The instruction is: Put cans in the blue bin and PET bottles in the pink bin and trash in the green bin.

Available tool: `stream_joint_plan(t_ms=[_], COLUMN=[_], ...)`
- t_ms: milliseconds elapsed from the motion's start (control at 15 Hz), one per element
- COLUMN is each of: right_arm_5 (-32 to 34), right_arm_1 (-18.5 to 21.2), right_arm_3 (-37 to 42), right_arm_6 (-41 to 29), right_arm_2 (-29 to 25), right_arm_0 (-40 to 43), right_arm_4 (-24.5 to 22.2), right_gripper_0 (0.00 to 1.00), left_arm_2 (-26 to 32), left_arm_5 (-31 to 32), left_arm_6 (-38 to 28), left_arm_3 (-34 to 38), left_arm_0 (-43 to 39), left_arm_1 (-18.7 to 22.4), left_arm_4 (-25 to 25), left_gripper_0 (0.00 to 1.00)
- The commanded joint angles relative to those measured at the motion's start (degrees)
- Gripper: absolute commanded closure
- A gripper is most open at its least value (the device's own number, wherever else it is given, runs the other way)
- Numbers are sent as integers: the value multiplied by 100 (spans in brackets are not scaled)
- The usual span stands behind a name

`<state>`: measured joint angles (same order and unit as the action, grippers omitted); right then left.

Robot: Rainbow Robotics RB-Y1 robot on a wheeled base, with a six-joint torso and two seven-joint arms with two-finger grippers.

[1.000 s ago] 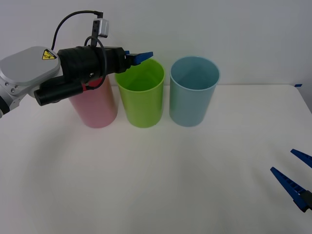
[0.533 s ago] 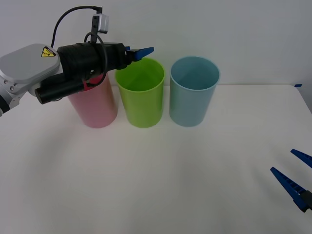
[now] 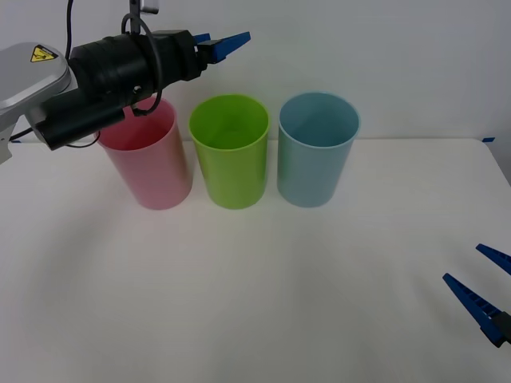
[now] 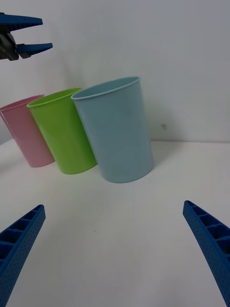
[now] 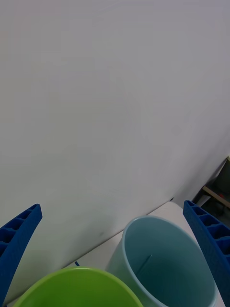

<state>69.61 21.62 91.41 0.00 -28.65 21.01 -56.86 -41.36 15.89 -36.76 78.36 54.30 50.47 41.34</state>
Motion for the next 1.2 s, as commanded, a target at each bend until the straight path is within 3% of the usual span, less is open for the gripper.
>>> stream_joint_plan(t_ms=[67,333,667,867,1000,1200], right_arm_5=[0,0,0,0,0,0], right_arm_1=[0,0,0,0,0,0], right_arm_3=[0,0,0,0,0,0], right_arm_6=[0,0,0,0,0,0], right_arm_2=[0,0,0,0,0,0], right_arm_0=[0,0,0,0,0,0], right_arm_4=[0,0,0,0,0,0], right_gripper_0=[0,0,0,0,0,0], left_arm_2=[832,2308,3758,4593,5358,6281], left_arm_5=[371,987,1786,2200,2701,3509], left_arm_6=[55,29,-112,-560,-999,-1632], left_arm_3=[443,1524,2491,3212,3757,4363], left_arm_0=[-578,-1817,-3329,-4366,-5131,-5957], left_arm_1=[15,15,15,-2,-257,-969], left_arm_4=[261,674,1192,1588,2036,2818], left_gripper_0=[0,0,0,0,0,0])
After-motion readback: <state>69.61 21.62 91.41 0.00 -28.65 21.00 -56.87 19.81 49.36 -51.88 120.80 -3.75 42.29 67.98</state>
